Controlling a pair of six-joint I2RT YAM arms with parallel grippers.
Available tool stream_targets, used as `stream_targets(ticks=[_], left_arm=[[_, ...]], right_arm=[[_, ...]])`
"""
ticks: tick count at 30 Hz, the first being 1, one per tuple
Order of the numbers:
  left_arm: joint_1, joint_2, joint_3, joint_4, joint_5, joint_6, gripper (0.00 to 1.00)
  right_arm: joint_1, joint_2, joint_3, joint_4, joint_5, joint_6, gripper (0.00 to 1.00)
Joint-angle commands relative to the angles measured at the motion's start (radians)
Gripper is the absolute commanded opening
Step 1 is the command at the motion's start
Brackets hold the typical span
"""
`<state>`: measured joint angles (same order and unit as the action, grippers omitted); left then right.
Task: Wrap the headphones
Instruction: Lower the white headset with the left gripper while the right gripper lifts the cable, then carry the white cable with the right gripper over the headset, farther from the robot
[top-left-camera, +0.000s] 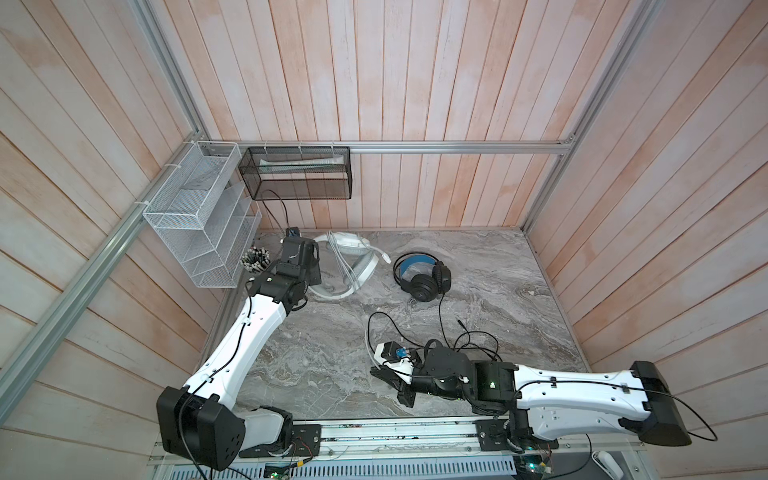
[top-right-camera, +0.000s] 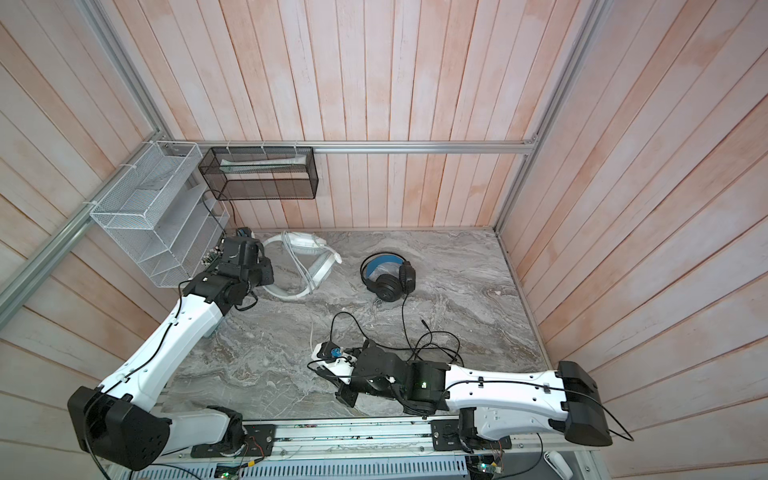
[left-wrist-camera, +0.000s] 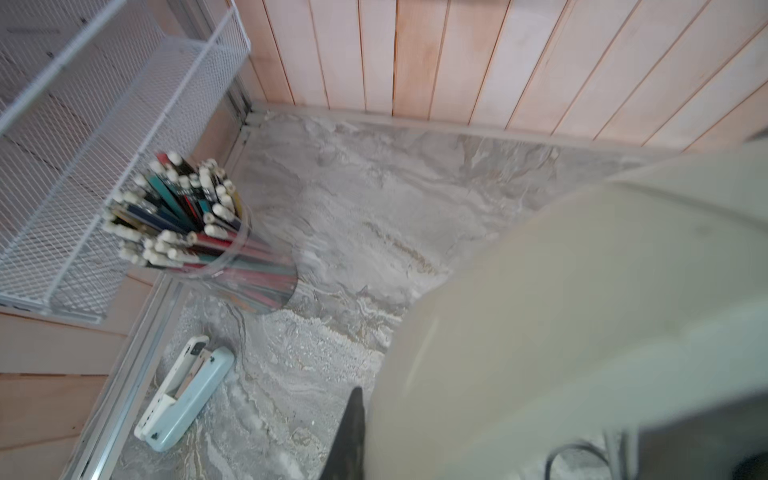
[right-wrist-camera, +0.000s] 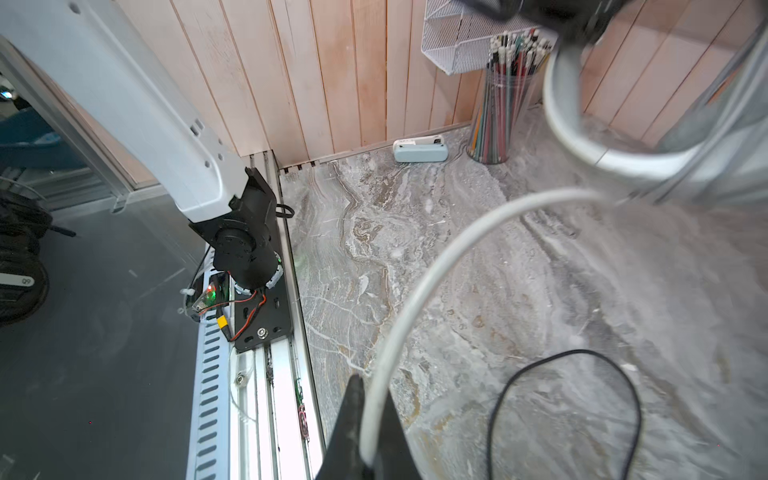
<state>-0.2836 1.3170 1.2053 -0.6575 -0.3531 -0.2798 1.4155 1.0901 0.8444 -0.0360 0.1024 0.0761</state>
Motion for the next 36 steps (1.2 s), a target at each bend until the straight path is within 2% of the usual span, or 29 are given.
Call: stream_targets(ticks=[1,8,14,16,20,26,27,30,36], left_arm=[[-0.036,-0.024,-0.028,0.131,-0.036,0.002,0.00],[-0.268,0.022,-0.077,0.085,-0.259,0.089,0.00],[-0.442,-0.033,-0.152,0.100,-0.388,0.192,0.00],[-0.492,-0.075,-0.193,0.124,-0.393,0.240,0.00],[-0.586,-0.170,-0.275,0.154,-0.413,0.285,0.00],[-0.663,-0.289,-0.383,0.150,-0.419,0.285,0.00],[-0.702,-0.314,-0.403,0.154,-0.416,0.280,0.00],[-0.727,-0.373,-0.454,0.176,-0.403,0.253,0.00],[-0.760,-0.425,-0.490,0.234,-0.347,0.246,0.00]], right_arm=[[0.014,-0.038,0.146,-0.266,0.119,-0.113,0.00],[0.014,-0.040,0.442,-0.470,0.200,-0.292,0.00],[0.009,-0.068,0.454,-0.422,0.366,-0.400,0.00],[-0.009,-0.085,0.436,-0.372,0.382,-0.427,0.00],[-0.077,-0.075,0.442,-0.315,0.338,-0.441,0.00],[-0.215,-0.025,0.430,-0.224,0.314,-0.450,0.00],[-0.248,-0.015,0.430,-0.211,0.308,-0.444,0.00],[-0.319,0.005,0.430,-0.177,0.274,-0.415,0.00],[-0.377,0.076,0.436,-0.122,0.235,-0.395,0.00]])
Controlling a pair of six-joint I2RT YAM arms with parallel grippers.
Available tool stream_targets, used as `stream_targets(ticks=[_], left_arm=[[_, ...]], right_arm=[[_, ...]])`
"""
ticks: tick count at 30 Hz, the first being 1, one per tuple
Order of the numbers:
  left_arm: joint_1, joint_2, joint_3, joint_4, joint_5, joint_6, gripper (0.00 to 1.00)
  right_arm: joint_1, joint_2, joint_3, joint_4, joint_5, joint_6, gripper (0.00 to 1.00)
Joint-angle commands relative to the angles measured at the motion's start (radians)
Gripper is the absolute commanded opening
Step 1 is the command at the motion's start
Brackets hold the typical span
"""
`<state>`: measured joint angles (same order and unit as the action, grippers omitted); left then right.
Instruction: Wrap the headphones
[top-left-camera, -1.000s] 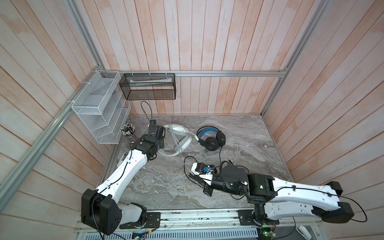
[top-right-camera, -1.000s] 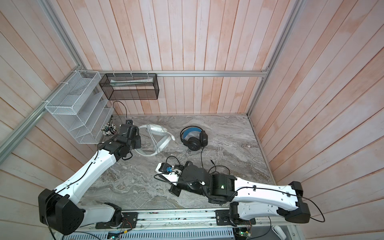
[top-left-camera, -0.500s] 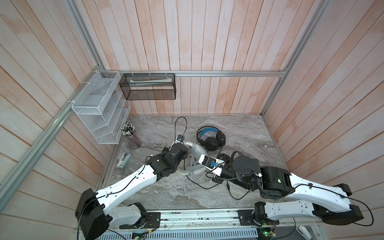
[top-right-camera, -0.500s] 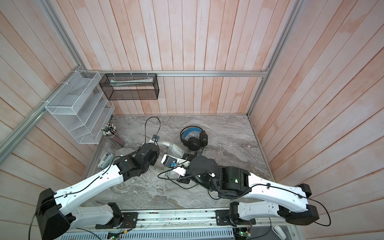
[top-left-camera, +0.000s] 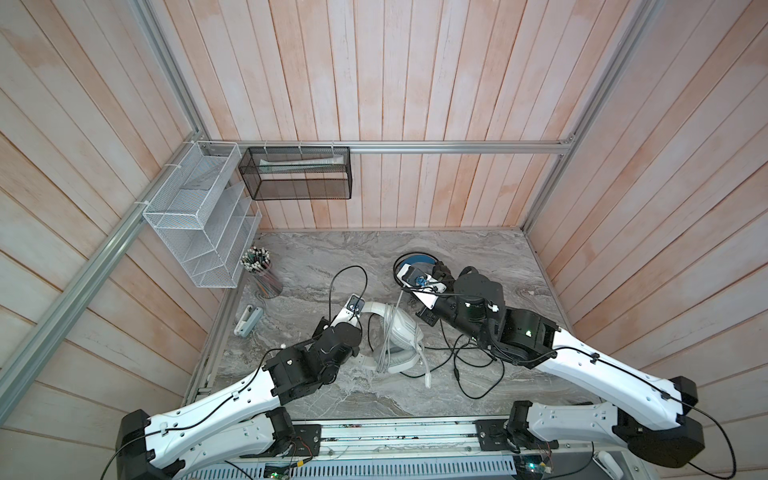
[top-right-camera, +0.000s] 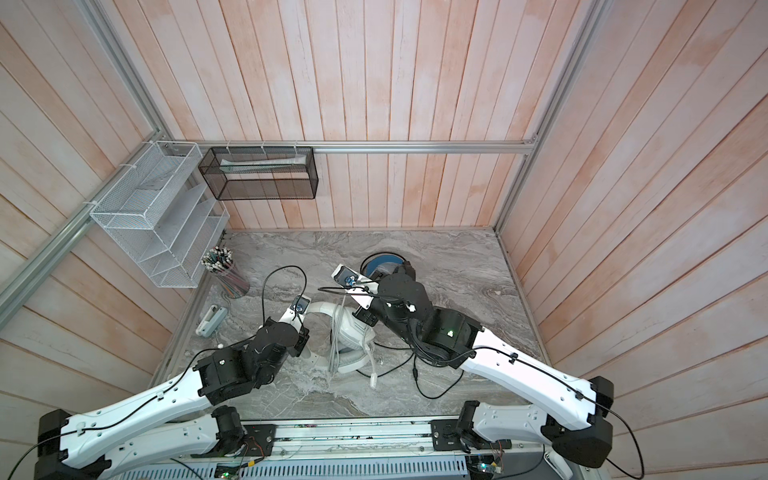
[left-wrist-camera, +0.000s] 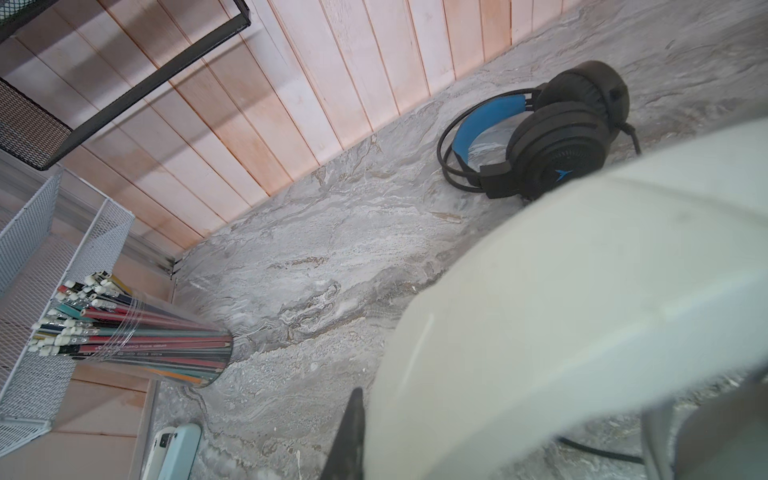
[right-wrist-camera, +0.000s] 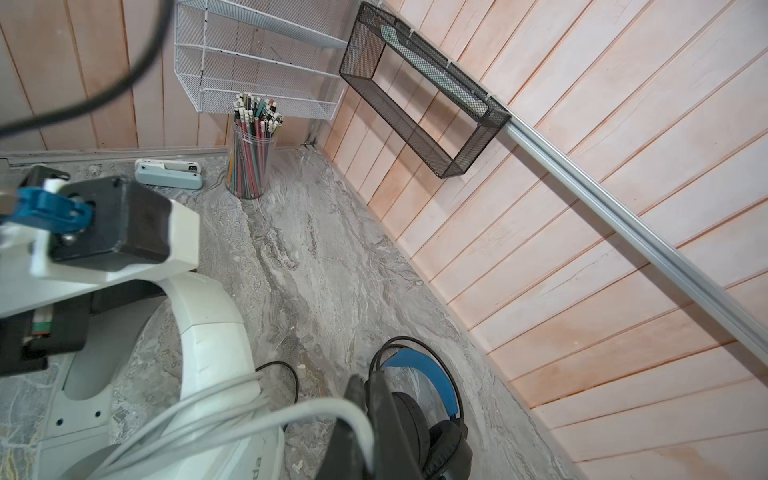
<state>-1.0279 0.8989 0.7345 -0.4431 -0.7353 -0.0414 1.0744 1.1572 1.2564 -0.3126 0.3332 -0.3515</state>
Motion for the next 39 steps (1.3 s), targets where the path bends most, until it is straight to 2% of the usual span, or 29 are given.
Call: stream_targets(ticks=[1,10,22,27,31,39], left_arm=[[-0.021,-0.004,-0.018,0.021,0.030,0.008,0.00],[-0.035,-0.036,-0.022,0.036,0.048,0.001,0.00],[-0.035,-0.153,-0.026,0.070,0.074,0.008,0.00],[-0.035,-0.197,0.020,0.068,0.077,-0.002,0.00],[-0.035,-0.226,0.075,0.046,0.082,-0.029,0.00],[-0.036,-0.275,0.139,0.051,0.103,-0.174,0.00]], right_arm=[[-0.053,0.019,0.024,0.159,-0.008,0.041,0.00],[-0.142,0.068,-0.040,0.199,-0.117,0.114,0.00],[-0.164,0.096,-0.133,0.239,-0.175,0.176,0.00],[-0.168,0.094,-0.172,0.270,-0.233,0.210,0.00],[-0.169,0.093,-0.200,0.288,-0.270,0.228,0.00],[-0.172,0.101,-0.239,0.306,-0.310,0.254,0.00]])
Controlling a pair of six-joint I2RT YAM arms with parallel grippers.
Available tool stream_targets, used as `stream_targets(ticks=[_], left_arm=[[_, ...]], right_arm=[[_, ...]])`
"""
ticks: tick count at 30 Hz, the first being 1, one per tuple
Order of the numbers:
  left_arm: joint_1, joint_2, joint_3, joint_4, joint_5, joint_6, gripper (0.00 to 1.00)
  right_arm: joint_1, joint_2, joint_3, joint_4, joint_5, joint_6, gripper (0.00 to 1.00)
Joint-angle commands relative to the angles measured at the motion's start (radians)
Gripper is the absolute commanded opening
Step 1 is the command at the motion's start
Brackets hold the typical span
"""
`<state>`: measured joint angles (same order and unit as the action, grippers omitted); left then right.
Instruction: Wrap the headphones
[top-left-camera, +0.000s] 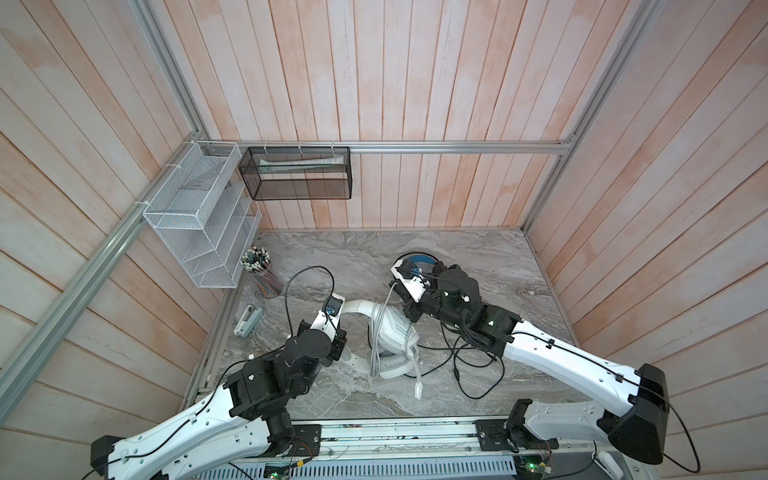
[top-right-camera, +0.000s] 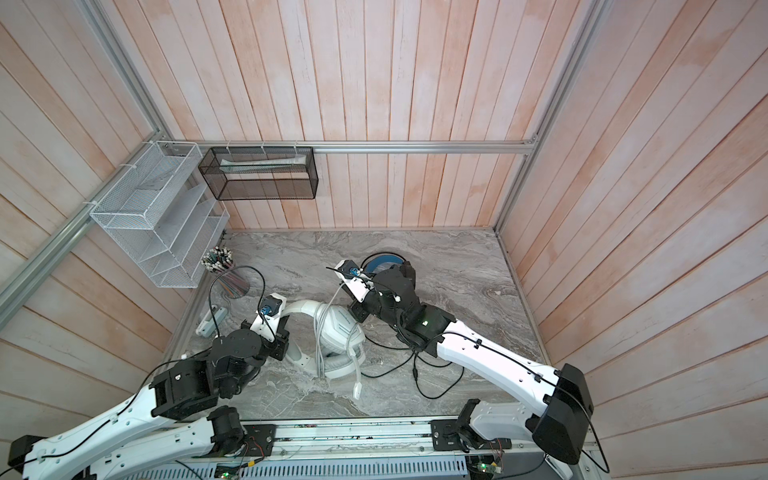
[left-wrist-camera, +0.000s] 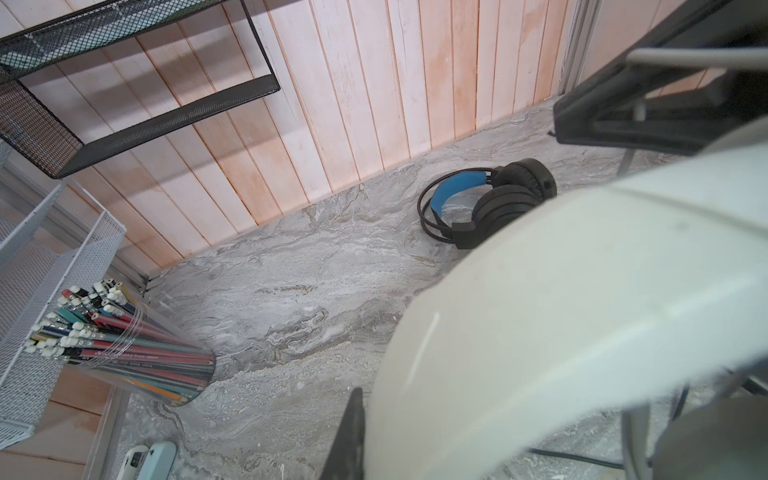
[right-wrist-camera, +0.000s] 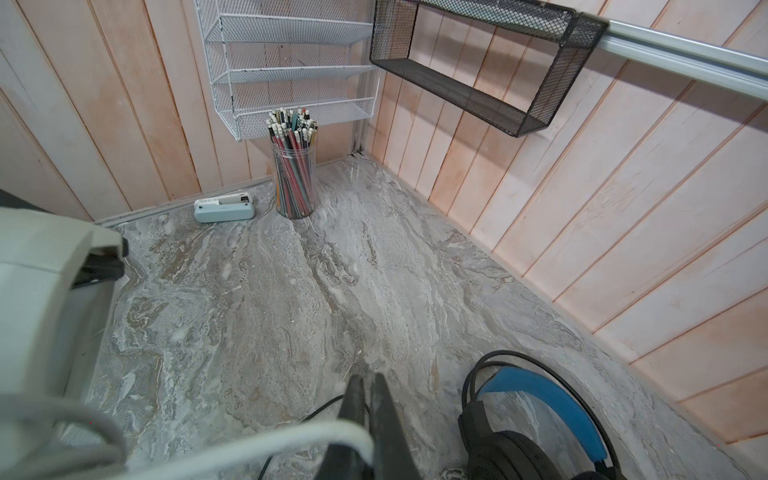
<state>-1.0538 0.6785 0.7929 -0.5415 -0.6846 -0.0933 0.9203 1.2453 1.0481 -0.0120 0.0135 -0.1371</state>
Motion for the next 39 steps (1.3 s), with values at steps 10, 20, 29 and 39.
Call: stream_targets(ticks=[10,20,29,39], left_arm=[[-0.009,-0.133,0.076,0.208,0.136,-0.151,0.00],[-0.010,-0.135,0.086,0.216,0.154,-0.173,0.00],[-0.009,-0.101,0.131,0.178,0.125,-0.192,0.00],[-0.009,-0.082,0.149,0.173,0.085,-0.205,0.00]], right_arm=[[-0.025,-0.041,-0.101,0.089,-0.097,0.064,0.09],[-0.031,-0.046,-0.151,0.154,-0.189,0.093,0.14],[-0.031,-0.038,-0.215,0.234,-0.270,0.145,0.07],[-0.032,-0.061,-0.265,0.257,-0.293,0.176,0.12]])
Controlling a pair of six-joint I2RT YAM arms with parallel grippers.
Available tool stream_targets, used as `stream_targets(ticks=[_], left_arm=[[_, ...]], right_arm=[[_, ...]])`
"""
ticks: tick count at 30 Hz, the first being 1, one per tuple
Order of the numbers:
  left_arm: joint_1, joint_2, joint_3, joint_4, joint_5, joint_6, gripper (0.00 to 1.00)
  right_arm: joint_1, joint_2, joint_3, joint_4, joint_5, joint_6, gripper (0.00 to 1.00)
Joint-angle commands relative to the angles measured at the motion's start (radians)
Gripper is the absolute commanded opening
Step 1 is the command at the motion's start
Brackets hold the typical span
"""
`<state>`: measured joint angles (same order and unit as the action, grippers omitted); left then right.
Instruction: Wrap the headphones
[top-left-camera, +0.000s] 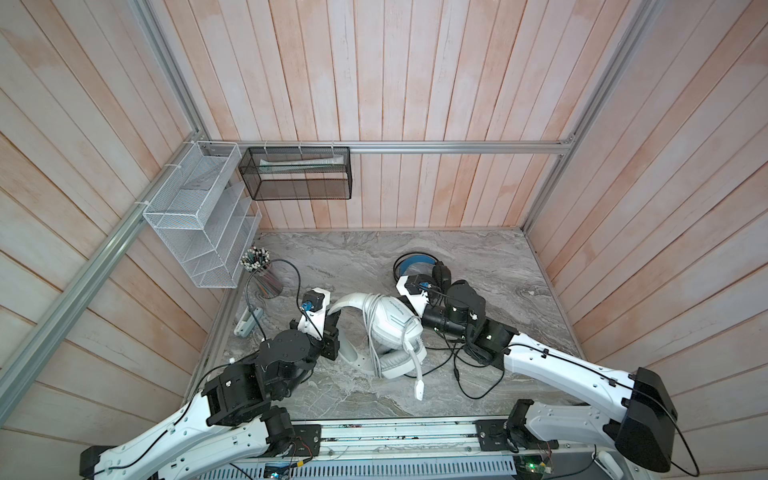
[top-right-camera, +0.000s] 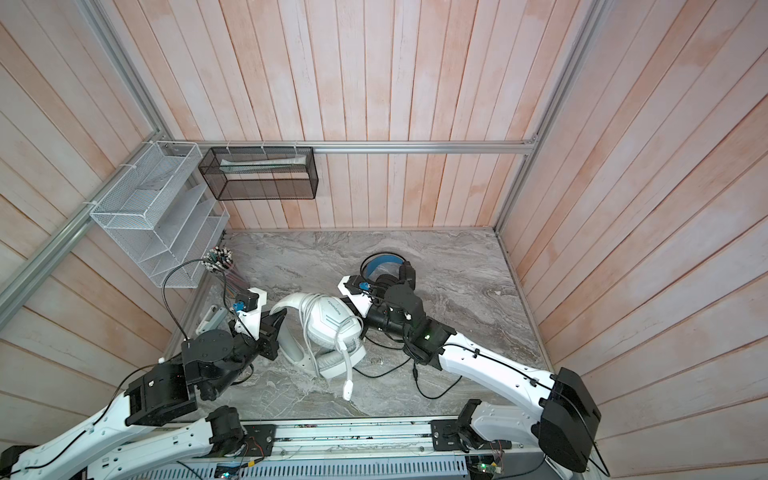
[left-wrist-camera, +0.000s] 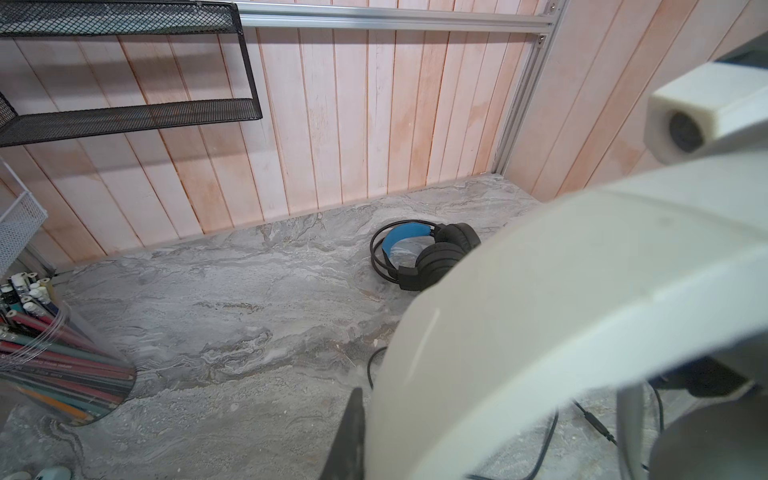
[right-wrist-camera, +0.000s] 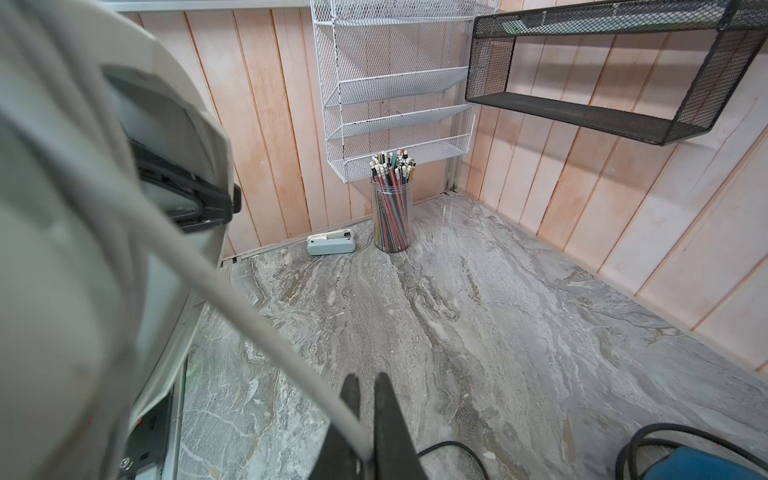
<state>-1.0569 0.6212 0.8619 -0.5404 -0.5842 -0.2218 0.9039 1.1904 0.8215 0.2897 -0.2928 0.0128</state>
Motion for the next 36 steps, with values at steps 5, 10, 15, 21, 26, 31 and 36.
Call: stream_targets(ticks=[5,10,15,21,26,31,36], left_arm=[[-0.006,-0.018,0.088,0.155,-0.029,-0.088,0.00],[-0.006,-0.015,0.100,0.123,-0.070,-0.118,0.00],[-0.006,-0.019,0.106,0.115,-0.099,-0.136,0.00],[-0.006,-0.017,0.109,0.088,-0.151,-0.165,0.00],[-0.007,-0.007,0.113,0.006,-0.223,-0.249,0.00],[-0.006,0.013,0.102,-0.084,-0.277,-0.351,0.00],[0.005,0.059,0.058,-0.133,-0.318,-0.433,0.00]], right_arm=[[-0.015,-0.037,-0.073,-0.047,0.067,0.048,0.27],[-0.016,-0.080,-0.155,0.003,0.192,0.100,0.47],[-0.016,-0.090,-0.198,0.028,0.246,0.134,0.56],[-0.016,-0.097,-0.210,0.019,0.312,0.150,0.68],[-0.019,-0.129,-0.224,0.003,0.463,0.177,0.72],[-0.029,-0.156,-0.241,-0.025,0.623,0.216,0.76],[-0.037,-0.153,-0.252,-0.040,0.698,0.244,0.77]])
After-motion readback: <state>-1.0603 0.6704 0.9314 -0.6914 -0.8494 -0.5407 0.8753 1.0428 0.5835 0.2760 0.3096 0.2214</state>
